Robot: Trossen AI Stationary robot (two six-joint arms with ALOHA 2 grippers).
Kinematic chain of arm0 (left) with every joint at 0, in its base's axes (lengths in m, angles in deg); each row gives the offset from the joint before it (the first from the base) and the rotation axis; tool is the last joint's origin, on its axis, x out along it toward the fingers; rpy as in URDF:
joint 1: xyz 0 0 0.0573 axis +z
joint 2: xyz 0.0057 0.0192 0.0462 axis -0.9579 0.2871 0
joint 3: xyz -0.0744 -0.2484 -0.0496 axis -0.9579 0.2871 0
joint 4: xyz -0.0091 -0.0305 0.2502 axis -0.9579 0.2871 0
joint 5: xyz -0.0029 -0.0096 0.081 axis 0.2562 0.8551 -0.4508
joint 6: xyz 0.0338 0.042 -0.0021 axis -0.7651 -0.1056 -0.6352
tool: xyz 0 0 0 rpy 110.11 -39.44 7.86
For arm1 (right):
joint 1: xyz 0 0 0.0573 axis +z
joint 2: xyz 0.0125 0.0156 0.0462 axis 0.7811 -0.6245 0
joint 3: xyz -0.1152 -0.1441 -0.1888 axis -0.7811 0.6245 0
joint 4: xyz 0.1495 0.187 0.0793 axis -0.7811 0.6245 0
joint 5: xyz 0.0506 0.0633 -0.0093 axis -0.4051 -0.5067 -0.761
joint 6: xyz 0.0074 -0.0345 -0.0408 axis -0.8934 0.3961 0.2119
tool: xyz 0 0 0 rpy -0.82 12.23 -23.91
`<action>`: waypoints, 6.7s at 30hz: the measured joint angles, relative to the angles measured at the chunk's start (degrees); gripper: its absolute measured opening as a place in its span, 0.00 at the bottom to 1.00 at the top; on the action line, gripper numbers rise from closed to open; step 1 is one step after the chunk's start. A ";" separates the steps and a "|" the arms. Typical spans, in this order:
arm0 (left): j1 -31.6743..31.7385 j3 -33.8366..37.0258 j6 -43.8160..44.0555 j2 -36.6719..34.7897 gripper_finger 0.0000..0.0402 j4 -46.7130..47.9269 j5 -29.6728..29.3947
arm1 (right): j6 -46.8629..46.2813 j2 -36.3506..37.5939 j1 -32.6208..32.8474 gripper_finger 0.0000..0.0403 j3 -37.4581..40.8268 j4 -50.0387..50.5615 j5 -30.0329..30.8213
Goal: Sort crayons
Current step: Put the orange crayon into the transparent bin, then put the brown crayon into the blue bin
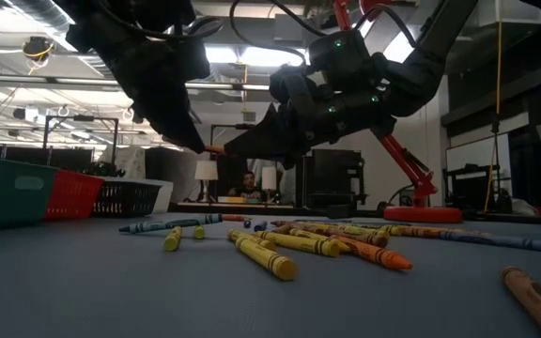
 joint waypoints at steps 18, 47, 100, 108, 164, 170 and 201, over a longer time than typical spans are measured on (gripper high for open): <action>8.16 -1.29 -2.02 -3.50 0.03 7.94 -4.69 | -0.15 0.03 -0.04 0.28 0.00 13.31 11.06; 39.53 -1.35 -8.50 -4.20 0.15 17.07 -30.50 | -0.07 0.03 0.02 0.28 0.02 19.89 12.44; 40.33 -1.35 -5.46 -4.20 0.21 17.00 -28.28 | -0.32 -0.01 5.60 0.28 -9.44 42.16 23.42; 40.33 -1.35 -5.44 -4.20 0.21 17.01 -28.30 | -4.42 -0.01 5.60 0.28 -11.28 48.47 23.91; 40.32 -1.35 -5.37 -4.20 0.21 17.00 -28.31 | -11.32 -0.29 5.60 0.28 -15.18 61.34 24.88; 40.31 -1.35 -5.38 -4.19 0.21 17.00 -28.31 | -11.32 -1.63 5.60 0.28 -15.10 59.53 24.86; 40.22 -1.35 -5.73 -4.17 0.21 15.29 -24.48 | -9.97 -1.97 5.55 0.03 -16.27 57.53 24.76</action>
